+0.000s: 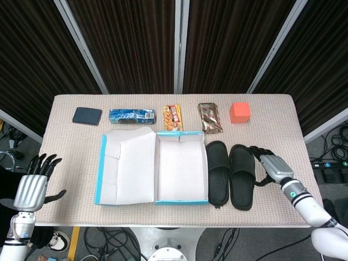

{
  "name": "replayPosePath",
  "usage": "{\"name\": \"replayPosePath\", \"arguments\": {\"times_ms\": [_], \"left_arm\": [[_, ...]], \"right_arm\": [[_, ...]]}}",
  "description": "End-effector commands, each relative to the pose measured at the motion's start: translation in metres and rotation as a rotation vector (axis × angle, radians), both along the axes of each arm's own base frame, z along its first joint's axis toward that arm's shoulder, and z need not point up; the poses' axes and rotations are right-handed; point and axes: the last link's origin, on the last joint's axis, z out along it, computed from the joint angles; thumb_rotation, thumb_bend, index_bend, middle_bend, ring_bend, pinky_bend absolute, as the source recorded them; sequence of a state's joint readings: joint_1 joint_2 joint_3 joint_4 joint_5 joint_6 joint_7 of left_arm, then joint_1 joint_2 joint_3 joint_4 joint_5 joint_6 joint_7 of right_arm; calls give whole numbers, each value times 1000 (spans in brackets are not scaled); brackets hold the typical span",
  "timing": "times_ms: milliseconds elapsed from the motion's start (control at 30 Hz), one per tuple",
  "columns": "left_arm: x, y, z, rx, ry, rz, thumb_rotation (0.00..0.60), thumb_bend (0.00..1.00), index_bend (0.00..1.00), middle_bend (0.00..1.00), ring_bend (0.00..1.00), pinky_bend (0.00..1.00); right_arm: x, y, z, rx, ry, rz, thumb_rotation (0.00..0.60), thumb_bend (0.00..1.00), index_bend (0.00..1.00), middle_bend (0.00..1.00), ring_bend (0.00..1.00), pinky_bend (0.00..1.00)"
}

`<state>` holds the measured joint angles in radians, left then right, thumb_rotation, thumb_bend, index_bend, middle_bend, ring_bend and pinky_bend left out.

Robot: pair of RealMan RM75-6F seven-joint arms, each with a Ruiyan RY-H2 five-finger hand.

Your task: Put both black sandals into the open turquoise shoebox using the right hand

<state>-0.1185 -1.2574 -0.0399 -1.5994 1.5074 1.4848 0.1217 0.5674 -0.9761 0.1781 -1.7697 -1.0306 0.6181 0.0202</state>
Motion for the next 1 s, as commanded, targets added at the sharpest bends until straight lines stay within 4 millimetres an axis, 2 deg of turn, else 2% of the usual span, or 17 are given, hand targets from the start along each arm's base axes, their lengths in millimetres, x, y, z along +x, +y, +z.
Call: {"name": "replayPosePath", "arguments": {"times_ms": [33, 167, 433, 533, 1000], "left_arm": [[-1, 0, 0, -4, -2, 2, 600, 89, 161, 102, 25, 36], [-1, 0, 0, -10, -7, 3, 600, 89, 161, 102, 26, 36], [-2, -2, 2, -7, -20, 3, 600, 89, 161, 102, 25, 36], [-2, -2, 4, -2, -24, 4, 600, 89, 161, 102, 26, 36], [-1, -3, 9, 3, -34, 13, 600, 89, 161, 102, 25, 36]], "right_arm": [[37, -30, -9, 74, -88, -32, 600, 52, 0, 0, 0, 0], [52, -46, -20, 107, -122, -57, 600, 47, 0, 0, 0, 0], [68, -64, -44, 172, -129, -113, 600, 48, 0, 39, 0, 0], [70, -67, -53, 183, -99, -113, 600, 49, 0, 66, 0, 0], [70, -73, -82, 182, 47, -116, 600, 57, 0, 59, 0, 0]]}}
